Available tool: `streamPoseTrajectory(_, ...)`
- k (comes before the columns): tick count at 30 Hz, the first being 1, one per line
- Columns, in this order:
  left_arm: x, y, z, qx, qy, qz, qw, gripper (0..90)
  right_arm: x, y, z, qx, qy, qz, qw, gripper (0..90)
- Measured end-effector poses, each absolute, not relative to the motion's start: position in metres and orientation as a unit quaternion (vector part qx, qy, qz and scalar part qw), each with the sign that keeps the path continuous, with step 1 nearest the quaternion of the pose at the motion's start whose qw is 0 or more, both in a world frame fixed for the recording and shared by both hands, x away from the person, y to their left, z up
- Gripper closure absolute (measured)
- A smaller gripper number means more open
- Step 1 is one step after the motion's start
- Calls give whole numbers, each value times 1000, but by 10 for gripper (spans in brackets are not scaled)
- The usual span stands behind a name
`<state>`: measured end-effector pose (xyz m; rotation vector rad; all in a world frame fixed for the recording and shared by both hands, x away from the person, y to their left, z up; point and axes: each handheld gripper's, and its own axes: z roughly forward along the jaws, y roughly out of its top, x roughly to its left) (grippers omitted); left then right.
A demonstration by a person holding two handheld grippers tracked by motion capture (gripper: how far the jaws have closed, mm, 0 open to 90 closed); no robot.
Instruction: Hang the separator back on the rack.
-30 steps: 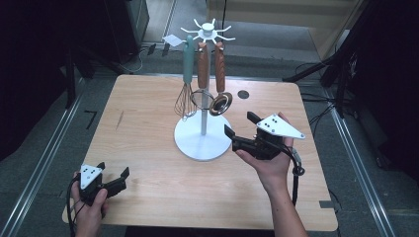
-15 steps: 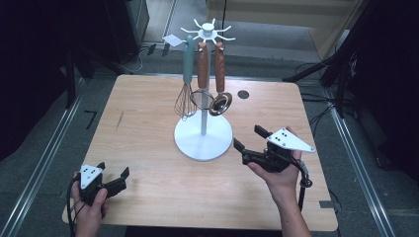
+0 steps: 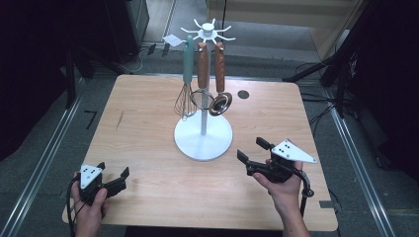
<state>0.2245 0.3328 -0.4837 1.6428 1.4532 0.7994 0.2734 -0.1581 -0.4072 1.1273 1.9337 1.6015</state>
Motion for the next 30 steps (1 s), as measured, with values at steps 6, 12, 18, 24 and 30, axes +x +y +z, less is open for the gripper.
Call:
streamPoseTrajectory(6,224,333,-484,647,574,313,393,134,267,-166,-425,405,695,565,185,174)
streamPoseTrajectory(12,224,333,-484,648,572,315,392,135,260,-176,-441,419,698,552,180,171)
streamPoseTrajectory(18,225,333,-484,647,573,315,392,135,255,-185,-456,422,702,542,187,154)
streamPoseTrajectory(24,225,333,-484,647,573,315,392,135,252,-199,-470,447,701,519,199,153)
streamPoseTrajectory(30,225,333,-484,647,574,314,391,135,249,-216,-482,466,697,504,209,156)
